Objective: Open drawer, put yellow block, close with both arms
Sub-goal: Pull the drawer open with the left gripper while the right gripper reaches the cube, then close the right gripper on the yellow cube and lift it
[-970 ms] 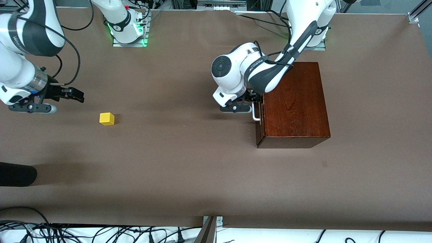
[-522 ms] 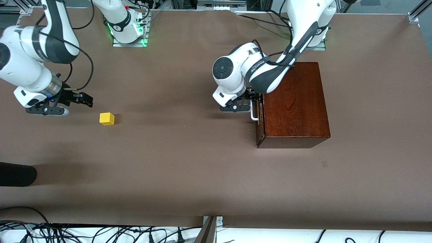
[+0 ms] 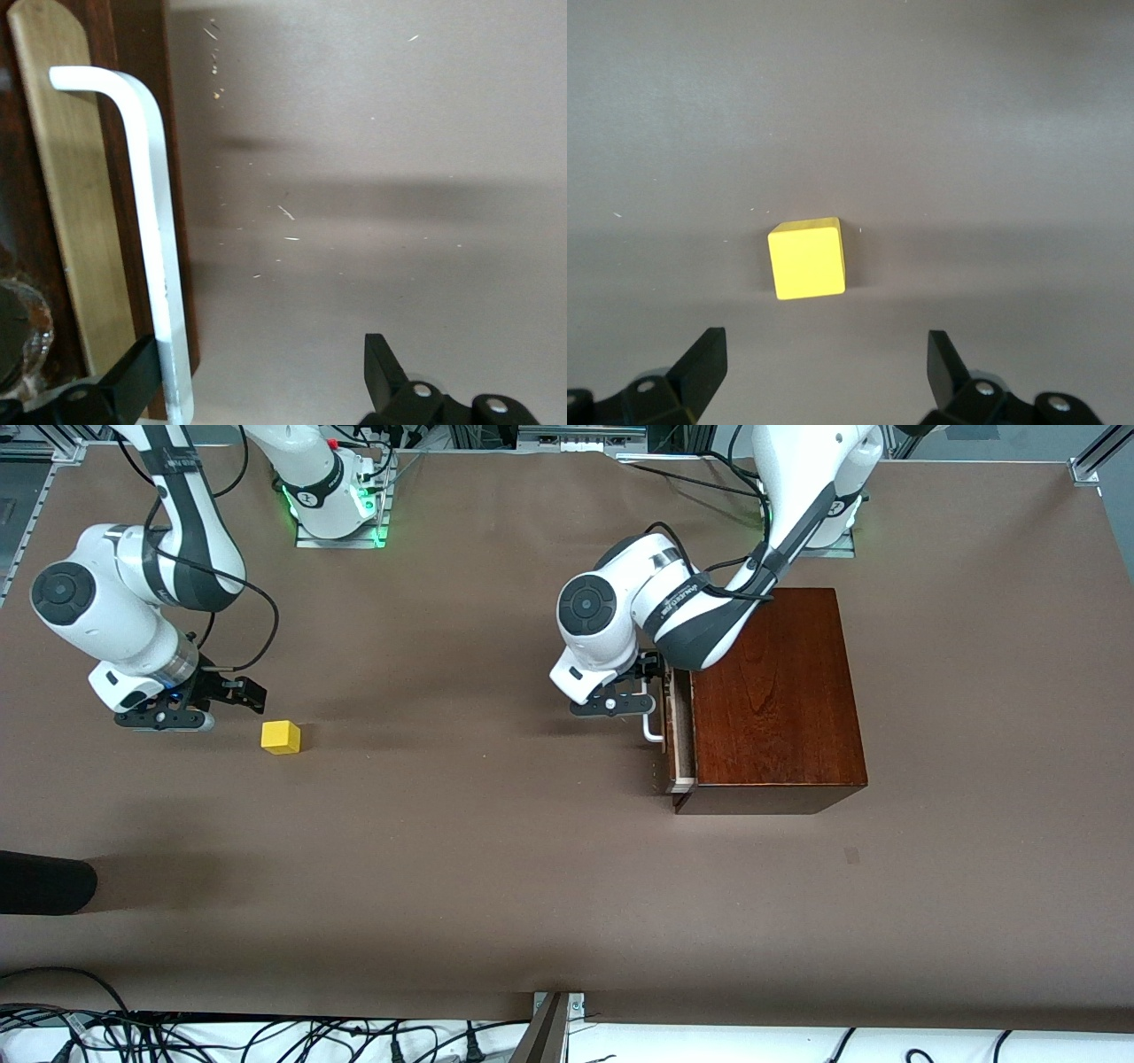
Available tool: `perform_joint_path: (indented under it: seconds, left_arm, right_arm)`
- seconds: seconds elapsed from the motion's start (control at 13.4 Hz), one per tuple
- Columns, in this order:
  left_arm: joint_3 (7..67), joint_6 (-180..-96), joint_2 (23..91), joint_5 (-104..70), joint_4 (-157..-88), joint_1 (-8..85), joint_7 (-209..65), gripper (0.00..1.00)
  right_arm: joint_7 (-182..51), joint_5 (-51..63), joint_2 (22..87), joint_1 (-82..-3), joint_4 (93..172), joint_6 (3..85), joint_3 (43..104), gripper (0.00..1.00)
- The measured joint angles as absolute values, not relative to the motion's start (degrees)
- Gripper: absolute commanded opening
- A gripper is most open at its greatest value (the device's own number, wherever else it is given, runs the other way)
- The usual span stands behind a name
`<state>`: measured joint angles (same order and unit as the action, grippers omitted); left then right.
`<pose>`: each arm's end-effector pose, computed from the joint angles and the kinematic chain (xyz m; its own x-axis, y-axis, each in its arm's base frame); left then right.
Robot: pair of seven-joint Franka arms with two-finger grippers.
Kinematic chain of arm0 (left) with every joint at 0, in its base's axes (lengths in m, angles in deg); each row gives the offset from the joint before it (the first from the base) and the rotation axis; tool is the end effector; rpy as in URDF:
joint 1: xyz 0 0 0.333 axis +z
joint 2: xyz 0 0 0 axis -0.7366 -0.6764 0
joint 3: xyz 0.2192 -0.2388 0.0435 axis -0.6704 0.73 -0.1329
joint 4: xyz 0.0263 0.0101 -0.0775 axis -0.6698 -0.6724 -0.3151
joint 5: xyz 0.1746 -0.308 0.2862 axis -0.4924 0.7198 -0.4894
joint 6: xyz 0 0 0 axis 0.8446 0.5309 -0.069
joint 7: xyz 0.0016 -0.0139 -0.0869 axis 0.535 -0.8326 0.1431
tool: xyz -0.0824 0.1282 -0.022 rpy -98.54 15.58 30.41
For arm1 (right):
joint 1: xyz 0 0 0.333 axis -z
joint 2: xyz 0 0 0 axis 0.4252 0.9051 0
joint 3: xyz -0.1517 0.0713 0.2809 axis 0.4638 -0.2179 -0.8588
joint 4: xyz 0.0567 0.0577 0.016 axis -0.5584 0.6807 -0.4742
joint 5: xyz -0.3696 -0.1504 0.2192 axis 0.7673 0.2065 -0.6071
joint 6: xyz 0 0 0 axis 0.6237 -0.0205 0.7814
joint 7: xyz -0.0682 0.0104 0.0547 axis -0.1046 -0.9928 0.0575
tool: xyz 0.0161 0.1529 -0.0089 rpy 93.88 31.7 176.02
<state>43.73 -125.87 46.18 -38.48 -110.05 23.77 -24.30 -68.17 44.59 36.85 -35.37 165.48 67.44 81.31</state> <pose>0.5161 -0.5035 0.2303 0.9780 0.0613 -0.1992 0.0270 -0.9850 -0.1703 0.5678 -0.0361 0.2223 0.9999 0.0019 0.0167 0.0012 -0.9990 0.0450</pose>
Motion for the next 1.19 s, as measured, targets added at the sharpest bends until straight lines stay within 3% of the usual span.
perform_joint_path:
  seconds: [0.45,0.9,1.19]
  left_arm:
    - [43.6,-125.9,43.4,-38.5,-107.0,21.4,-22.4,1.00]
    - [43.6,-126.9,42.0,-38.5,-104.4,19.7,-20.4,1.00]
    - [43.2,-126.7,39.6,-38.5,-100.5,17.4,-17.8,1.00]
  right_arm:
    - [-67.1,44.3,43.9,-35.4,167.3,78.4,81.3,1.00]
    - [-55.3,31.1,47.9,-35.4,167.5,83.1,81.2,1.00]
    - [-52.6,29.0,49.4,-35.4,167.5,84.8,81.2,1.00]
